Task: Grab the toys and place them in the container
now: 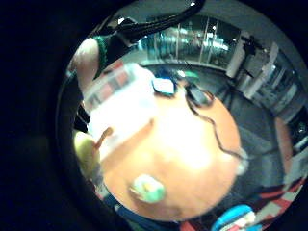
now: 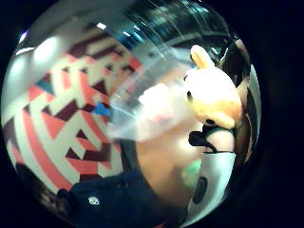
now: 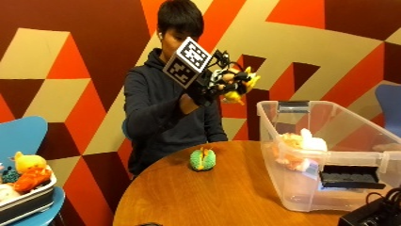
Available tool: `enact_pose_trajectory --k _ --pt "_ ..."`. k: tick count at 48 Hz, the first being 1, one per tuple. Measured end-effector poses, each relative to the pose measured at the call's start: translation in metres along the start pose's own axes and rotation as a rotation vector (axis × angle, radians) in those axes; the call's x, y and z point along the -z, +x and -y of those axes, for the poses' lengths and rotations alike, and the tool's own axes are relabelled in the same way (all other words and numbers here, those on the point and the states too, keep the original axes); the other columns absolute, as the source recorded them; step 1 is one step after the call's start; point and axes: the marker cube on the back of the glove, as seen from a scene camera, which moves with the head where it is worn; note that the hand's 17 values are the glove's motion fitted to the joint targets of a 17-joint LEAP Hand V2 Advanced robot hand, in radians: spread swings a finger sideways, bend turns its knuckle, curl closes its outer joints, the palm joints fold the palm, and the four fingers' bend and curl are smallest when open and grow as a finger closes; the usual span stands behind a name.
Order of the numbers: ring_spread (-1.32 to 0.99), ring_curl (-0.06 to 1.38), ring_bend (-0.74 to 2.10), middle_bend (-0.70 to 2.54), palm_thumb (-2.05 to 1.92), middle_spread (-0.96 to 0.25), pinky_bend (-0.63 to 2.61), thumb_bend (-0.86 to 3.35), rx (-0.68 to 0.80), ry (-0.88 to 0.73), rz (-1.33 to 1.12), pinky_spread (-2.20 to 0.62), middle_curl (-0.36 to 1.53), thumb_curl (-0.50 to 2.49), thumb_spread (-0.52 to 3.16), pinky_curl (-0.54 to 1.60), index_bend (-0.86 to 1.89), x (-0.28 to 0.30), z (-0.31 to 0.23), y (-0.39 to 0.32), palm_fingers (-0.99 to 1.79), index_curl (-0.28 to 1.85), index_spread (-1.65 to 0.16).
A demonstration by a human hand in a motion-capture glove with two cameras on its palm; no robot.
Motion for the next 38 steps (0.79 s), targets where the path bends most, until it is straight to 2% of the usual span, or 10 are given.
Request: enact_pose_trajectory --k 6,11,17,20,22,23,26,32,38 --pt "-0.23 0.18 0.32 0.73 0.69 -0.28 0.41 0.2 0.018 0.115 0.243 -0.01 0.56 0.72 1.02 0.3 1.06 -0.026 0.034 -0.036 0.32 0.82 -0.09" --pt "-0.26 0.2 0.38 0.72 0.7 -0.3 0.43 0.18 -0.009 0.067 0.266 -0.02 0.57 0.73 1.01 0.31 1.0 -0.063 0.057 -0.047 0.32 0.82 -0.1" --pt "-0.26 0.21 0.4 0.68 0.68 -0.29 0.45 0.16 -0.022 -0.189 0.221 -0.02 0.57 0.73 1.04 0.33 0.96 -0.116 0.058 -0.051 0.27 0.81 -0.11" --pt "-0.23 0.21 0.35 0.62 0.64 -0.24 0.47 0.14 -0.034 -0.368 0.201 -0.01 0.56 0.71 1.1 0.34 0.97 -0.133 0.053 -0.047 0.19 0.81 -0.11" --pt "-0.18 0.22 0.31 0.49 0.58 -0.19 0.52 0.11 -0.045 -0.467 0.19 0.0 0.53 0.67 1.16 0.36 0.98 -0.138 0.05 -0.044 0.03 0.81 -0.11" --pt "-0.15 0.21 0.28 0.37 0.5 -0.14 0.6 0.05 -0.049 -0.503 0.182 0.01 0.49 0.64 1.17 0.39 0.86 -0.139 0.048 -0.041 -0.17 0.77 -0.11" --pt "-0.1 0.21 0.27 0.22 0.38 -0.08 0.71 -0.03 -0.04 -0.55 0.13 0.02 0.44 0.58 1.19 0.4 0.5 -0.132 0.042 -0.035 -0.38 0.68 -0.12" --pt "-0.05 0.19 0.17 0.12 0.29 -0.01 0.66 -0.04 0.021 -0.562 0.012 0.02 0.38 0.52 1.21 0.39 0.28 -0.092 0.03 -0.024 -0.29 0.56 -0.15" --pt "-0.03 0.18 0.15 0.13 0.27 0.01 0.57 -0.02 0.093 -0.698 -0.102 0.03 0.35 0.47 1.23 0.36 0.23 -0.038 0.001 -0.009 -0.19 0.51 -0.18"
